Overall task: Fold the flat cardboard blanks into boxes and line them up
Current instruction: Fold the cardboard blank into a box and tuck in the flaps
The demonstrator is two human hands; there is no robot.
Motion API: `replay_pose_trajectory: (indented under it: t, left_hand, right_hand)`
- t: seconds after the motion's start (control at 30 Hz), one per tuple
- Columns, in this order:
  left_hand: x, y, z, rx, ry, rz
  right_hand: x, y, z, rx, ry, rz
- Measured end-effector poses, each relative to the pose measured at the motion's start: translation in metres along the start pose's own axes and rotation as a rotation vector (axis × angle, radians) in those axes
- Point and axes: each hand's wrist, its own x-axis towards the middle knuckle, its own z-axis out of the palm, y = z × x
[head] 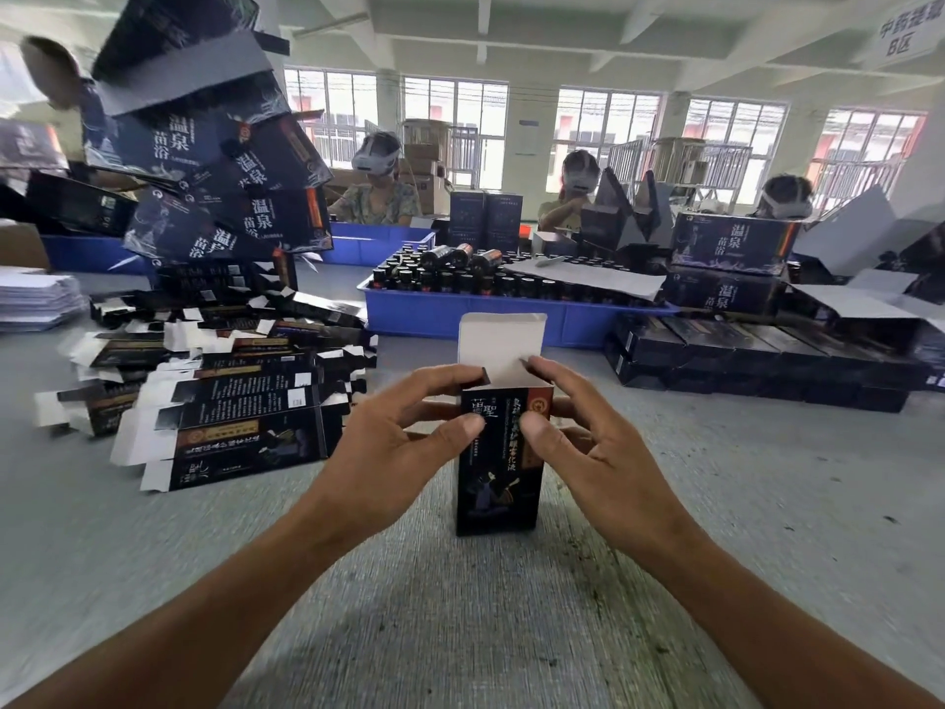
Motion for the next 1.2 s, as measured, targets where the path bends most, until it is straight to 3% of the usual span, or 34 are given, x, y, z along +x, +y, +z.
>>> replay_pose_trajectory:
  t: [0.2, 0.37, 0.77, 1.2]
  left_hand:
    - [-0.001, 0.003, 0.000, -0.011, 0.018, 0.001]
    - [-0.001, 0.007, 0.004, -0.007, 0.047, 0.068]
    - [-0.002, 0.004, 0.003, 0.083, 0.059, 0.089]
    - [-0.003, 0.010, 0.006, -0.068, 0.100, 0.015]
  right_hand:
    - [0.001, -0.004, -0.003, 0.065, 0.007, -0.027]
    - [-0.001, -0.007, 0.000, 0.149, 0.108, -0.097]
    - [-0.003, -0.016, 0.003, 0.136, 0.200, -0.130]
    - [-0.002, -0.016, 0.001, 0.184, 0.263, -0.111]
